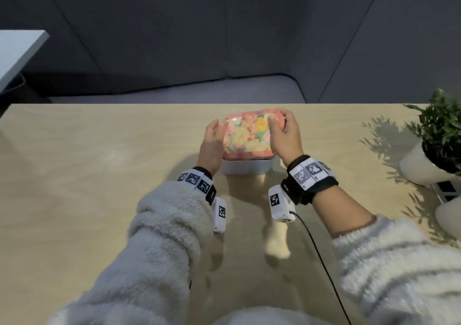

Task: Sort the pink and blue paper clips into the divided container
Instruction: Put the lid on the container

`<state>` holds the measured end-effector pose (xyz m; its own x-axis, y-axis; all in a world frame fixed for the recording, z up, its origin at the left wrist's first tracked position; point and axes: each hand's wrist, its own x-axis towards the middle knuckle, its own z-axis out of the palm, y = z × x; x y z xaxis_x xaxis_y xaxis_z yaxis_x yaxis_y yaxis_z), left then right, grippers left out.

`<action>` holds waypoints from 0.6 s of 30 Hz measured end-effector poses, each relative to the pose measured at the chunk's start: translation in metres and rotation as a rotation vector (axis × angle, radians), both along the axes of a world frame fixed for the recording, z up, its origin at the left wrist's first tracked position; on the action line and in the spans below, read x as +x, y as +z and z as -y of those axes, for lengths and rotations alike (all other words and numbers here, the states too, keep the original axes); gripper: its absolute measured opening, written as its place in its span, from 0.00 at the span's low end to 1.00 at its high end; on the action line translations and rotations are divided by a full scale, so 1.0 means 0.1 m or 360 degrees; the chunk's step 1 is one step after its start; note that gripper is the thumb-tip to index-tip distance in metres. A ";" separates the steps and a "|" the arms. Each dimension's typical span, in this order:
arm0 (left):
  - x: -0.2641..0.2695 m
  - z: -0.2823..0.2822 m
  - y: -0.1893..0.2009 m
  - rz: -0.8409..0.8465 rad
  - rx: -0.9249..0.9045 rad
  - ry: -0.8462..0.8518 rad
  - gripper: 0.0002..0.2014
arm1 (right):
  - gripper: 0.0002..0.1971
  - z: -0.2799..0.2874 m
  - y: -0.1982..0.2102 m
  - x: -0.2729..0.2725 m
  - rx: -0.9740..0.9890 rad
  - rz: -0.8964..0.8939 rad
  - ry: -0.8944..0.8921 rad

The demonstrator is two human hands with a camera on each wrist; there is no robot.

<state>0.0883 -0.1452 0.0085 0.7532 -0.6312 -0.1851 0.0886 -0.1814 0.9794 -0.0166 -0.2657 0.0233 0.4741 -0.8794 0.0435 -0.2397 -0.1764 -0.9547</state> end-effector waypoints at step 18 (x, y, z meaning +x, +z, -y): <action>-0.03 0.10 -0.10 -0.0002 -0.0047 0.0065 0.14 | 0.17 0.13 -0.24 0.05 -0.0169 -0.0575 0.0085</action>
